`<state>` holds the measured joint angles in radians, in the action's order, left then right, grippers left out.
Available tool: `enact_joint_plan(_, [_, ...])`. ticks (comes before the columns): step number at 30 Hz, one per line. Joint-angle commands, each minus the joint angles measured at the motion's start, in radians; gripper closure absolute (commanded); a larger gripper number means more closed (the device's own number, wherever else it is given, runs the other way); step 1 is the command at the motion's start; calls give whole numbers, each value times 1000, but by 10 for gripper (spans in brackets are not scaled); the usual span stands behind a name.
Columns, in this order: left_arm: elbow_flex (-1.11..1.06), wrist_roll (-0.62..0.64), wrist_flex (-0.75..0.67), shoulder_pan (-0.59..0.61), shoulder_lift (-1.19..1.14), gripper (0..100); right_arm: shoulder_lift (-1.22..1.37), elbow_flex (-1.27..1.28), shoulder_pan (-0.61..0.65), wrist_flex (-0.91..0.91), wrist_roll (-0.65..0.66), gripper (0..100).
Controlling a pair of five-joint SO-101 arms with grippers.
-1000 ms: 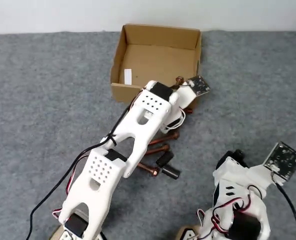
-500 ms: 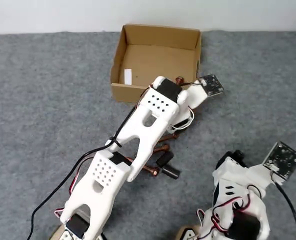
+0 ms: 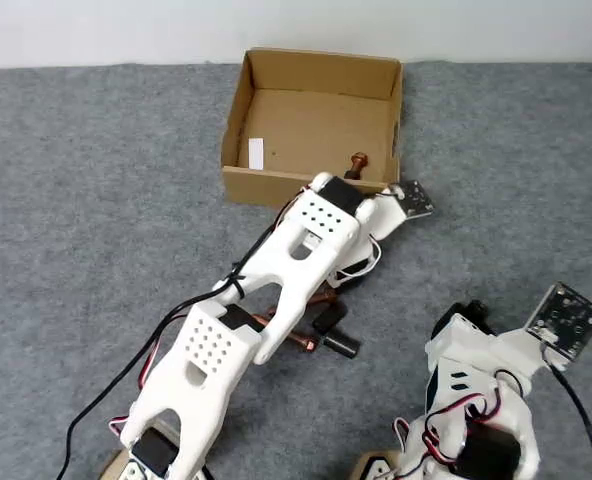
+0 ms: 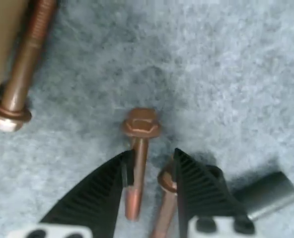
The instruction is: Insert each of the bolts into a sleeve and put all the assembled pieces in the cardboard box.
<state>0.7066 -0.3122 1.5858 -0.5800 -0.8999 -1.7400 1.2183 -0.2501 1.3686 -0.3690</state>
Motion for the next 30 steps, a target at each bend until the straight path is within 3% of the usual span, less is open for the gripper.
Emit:
enact_joint_plan(1, [-25, 3, -103, -2, 5, 863, 2, -5, -5, -13, 8, 991])
enact_joint_plan(7, [-28, 81, -104, 0, 5, 874, 2, -5, -5, -13, 8, 991])
enact_joint_plan(13, [-28, 83, -100, -6, 6, 994, 2, -5, -5, -13, 8, 991])
enact_joint_plan(20, [22, 86, 60, -6, 41, 994, 1, -5, -4, -13, 8, 991])
enact_joint_plan(24, [108, 192, 172, -3, 118, 994, -41, -5, -4, -12, 8, 991])
enact_joint_plan(30, [28, 319, 169, -6, 356, 994, -71, -5, 48, -4, 8, 991])
